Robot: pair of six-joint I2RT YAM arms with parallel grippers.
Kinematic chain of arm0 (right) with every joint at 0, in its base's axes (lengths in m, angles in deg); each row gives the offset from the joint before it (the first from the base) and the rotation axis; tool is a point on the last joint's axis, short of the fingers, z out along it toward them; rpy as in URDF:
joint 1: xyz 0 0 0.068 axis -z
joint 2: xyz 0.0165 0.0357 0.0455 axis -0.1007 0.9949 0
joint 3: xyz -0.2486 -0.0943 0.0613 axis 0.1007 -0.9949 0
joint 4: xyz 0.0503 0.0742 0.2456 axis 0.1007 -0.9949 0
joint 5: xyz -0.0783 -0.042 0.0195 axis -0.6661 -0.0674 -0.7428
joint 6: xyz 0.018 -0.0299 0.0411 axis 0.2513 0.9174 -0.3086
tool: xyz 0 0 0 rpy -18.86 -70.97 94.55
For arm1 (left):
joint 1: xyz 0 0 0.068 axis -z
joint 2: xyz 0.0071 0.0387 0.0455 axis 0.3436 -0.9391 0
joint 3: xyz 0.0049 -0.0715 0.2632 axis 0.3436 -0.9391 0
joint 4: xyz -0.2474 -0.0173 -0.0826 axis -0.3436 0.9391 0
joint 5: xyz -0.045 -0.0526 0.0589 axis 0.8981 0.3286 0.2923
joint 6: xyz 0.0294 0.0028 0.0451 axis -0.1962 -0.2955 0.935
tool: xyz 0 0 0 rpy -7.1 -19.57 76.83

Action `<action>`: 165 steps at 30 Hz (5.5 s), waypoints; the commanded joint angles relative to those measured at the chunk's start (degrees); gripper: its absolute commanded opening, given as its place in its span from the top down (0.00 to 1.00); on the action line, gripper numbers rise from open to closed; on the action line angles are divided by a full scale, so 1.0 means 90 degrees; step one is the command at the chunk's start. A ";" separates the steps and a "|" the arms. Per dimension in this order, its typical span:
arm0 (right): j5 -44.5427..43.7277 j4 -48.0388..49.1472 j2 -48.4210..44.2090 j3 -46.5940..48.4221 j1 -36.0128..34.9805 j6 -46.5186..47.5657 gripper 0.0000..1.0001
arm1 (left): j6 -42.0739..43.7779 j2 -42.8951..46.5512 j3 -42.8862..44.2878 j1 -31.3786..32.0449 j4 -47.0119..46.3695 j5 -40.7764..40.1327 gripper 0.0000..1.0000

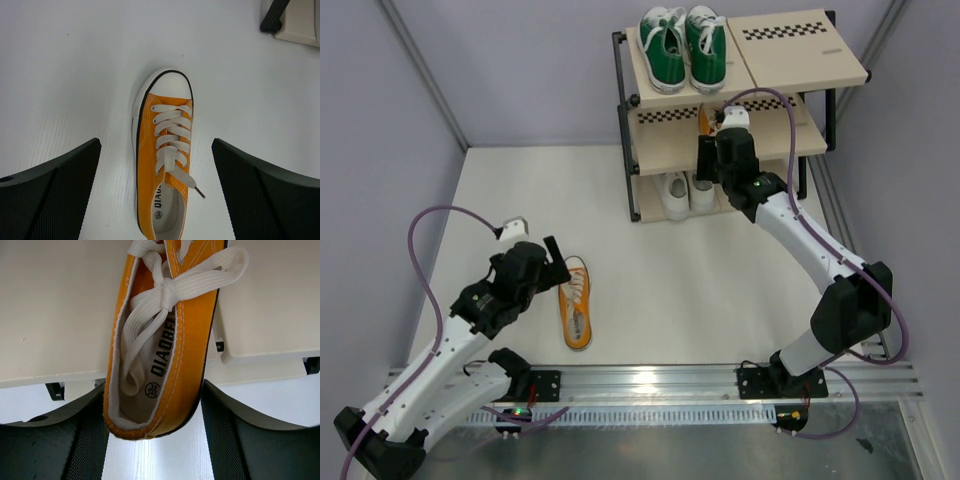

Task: Place and organize the shoes onto the shoe shelf

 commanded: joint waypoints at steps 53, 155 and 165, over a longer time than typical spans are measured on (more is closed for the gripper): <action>-0.0019 -0.0134 -0.3226 -0.3012 -0.2917 -0.2588 0.01 | -0.0029 -0.0747 0.1212 -0.0106 0.1239 -0.1719 0.01; -0.1349 0.0296 0.0046 0.1645 -0.1368 -0.1068 0.97 | 0.0225 0.0403 0.0510 -0.1698 0.0967 -0.0704 0.01; -0.1505 0.0706 0.0446 0.1743 -0.1241 -0.1283 0.97 | 0.0264 0.0413 0.0491 -0.1698 0.0947 -0.0655 0.01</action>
